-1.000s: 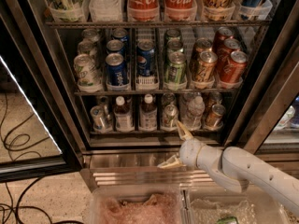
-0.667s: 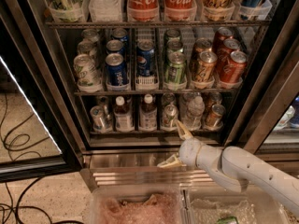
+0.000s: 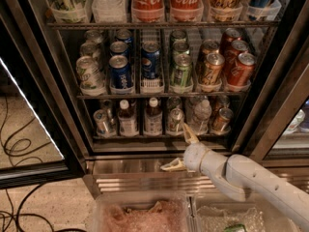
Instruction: Pick 7up can from bottom shelf of fridge
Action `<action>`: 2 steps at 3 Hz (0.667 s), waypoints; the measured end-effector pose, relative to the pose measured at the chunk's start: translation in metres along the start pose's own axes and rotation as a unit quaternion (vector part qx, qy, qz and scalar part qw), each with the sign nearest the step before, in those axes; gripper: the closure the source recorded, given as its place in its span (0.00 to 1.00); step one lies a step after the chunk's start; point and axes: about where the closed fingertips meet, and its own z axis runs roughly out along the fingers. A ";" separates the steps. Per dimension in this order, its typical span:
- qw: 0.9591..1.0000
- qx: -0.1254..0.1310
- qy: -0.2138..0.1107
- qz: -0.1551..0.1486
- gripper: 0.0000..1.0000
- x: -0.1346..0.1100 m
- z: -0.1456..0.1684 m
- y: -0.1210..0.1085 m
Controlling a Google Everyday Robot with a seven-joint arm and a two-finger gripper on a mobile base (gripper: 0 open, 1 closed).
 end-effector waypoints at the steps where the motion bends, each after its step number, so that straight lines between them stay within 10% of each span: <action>1: 1.000 0.016 0.001 -0.016 0.00 0.004 0.008 -0.023; 2: 1.000 0.018 0.004 -0.019 0.00 0.007 0.012 -0.029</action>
Offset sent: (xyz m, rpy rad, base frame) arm 0.0338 -0.0155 0.0110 -0.0291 -0.0594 -0.0290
